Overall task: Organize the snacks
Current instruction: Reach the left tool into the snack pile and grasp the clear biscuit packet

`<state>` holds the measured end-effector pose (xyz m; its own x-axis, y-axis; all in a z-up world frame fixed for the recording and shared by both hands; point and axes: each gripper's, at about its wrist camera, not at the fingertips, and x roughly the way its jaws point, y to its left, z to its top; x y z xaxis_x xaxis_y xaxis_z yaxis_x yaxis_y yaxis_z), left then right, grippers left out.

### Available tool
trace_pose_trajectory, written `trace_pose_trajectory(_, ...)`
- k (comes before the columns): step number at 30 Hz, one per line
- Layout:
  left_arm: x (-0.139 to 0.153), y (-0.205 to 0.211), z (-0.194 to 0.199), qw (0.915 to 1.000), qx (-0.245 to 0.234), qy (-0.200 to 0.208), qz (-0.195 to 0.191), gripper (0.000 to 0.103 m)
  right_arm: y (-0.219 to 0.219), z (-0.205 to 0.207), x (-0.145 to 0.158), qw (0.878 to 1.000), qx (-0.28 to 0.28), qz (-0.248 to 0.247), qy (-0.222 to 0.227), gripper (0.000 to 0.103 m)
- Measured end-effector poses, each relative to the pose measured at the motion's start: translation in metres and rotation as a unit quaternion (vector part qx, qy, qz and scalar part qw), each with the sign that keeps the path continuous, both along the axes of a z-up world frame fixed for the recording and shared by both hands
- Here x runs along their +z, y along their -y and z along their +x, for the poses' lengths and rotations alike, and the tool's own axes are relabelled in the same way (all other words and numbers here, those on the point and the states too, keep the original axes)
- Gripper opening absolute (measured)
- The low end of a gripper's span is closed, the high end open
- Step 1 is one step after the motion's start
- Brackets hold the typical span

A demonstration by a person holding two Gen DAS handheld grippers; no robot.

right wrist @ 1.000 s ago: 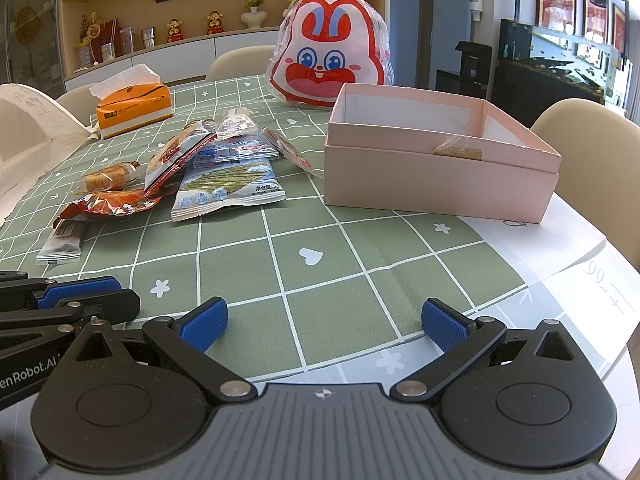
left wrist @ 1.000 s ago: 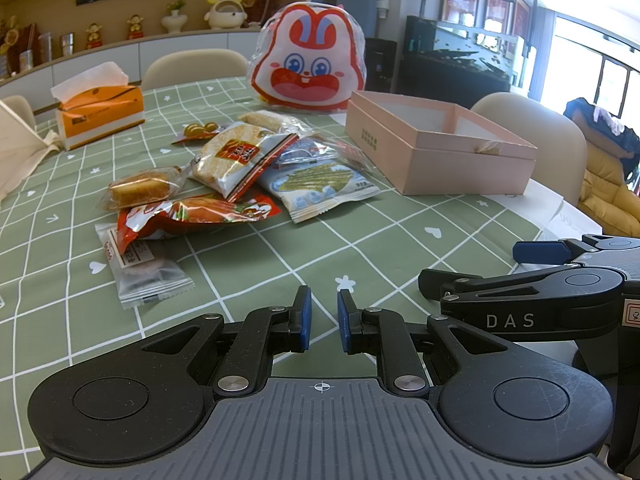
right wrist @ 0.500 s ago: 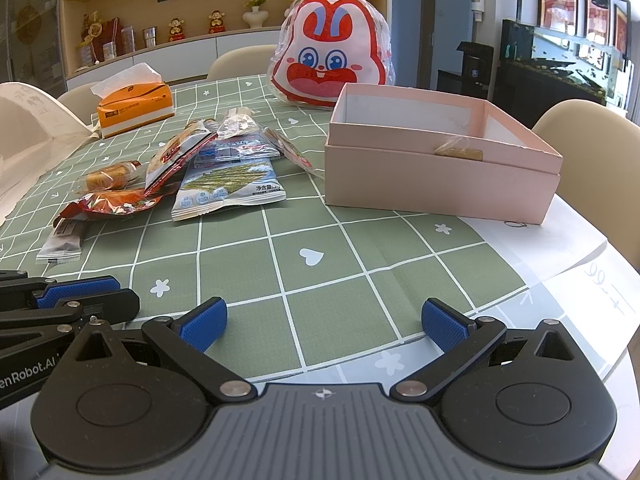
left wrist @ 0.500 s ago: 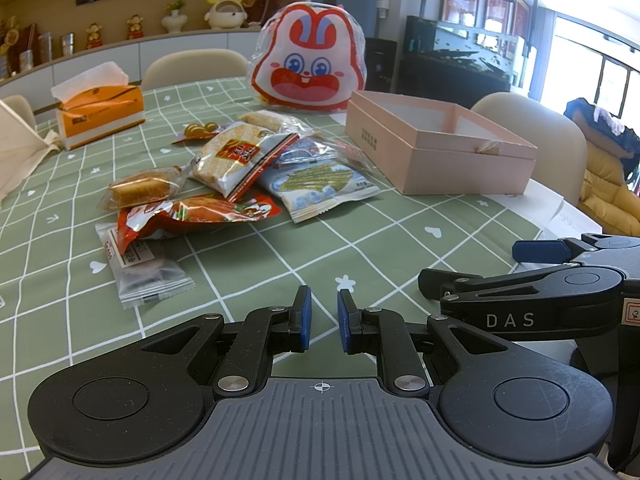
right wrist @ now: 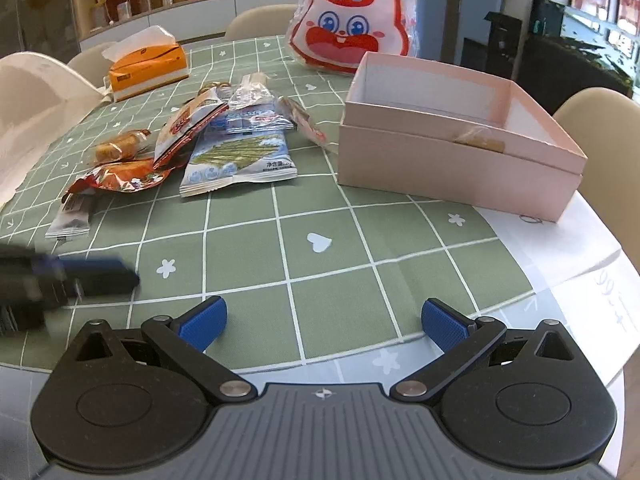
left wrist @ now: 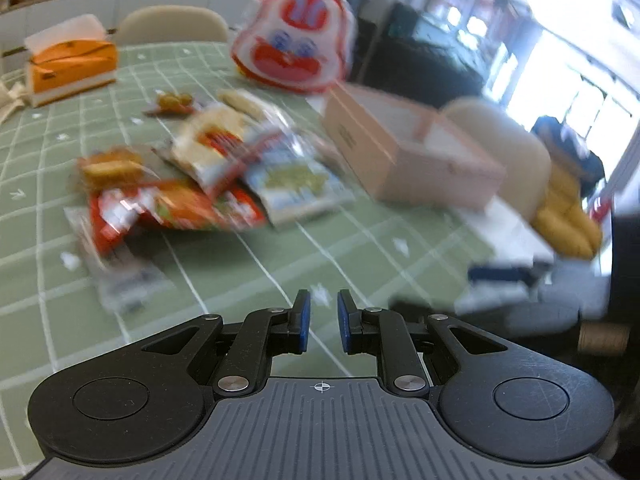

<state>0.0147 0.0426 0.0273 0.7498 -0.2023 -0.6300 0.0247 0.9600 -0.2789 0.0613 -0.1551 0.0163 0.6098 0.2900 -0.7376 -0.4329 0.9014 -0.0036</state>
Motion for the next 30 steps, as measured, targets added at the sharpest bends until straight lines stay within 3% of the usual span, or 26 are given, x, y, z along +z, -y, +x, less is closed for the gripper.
trace_pose_trajectory(3,0.018,-0.017,0.001,0.9979,0.05,0.035,0.022,0.019,-0.004,0.007,0.002,0.999,0.031,-0.009,-0.001,0.102)
trace_pose_trajectory(8,0.036,-0.066,0.019,0.9925,0.036,0.112,0.036,0.02,-0.015,0.001,0.014,0.995,0.044,-0.01,0.087,0.1)
trace_pose_trajectory(11,0.038,-0.099,0.035,0.9864,0.103,0.119,0.048,0.019,-0.024,0.0,0.024,0.993,0.057,0.009,0.1,0.1)
trace_pose_trajectory(15,0.028,-0.143,0.069,0.9851,0.158,0.067,-0.016,0.019,-0.035,0.007,0.035,0.992,0.089,0.035,0.086,0.1)
trace_pose_trajectory(17,0.019,-0.154,0.088,0.989,0.139,0.03,-0.042,0.019,-0.036,0.012,0.039,0.992,0.086,0.045,0.077,0.1)
trace_pose_trajectory(22,-0.006,-0.159,0.112,0.9898,0.142,0.013,-0.004,0.019,-0.037,0.021,0.034,0.994,0.073,0.058,0.054,0.1)
trace_pose_trajectory(30,-0.019,-0.148,0.087,0.9974,0.055,-0.02,-0.043,0.02,-0.052,0.015,0.032,0.991,0.099,0.055,0.065,0.1)
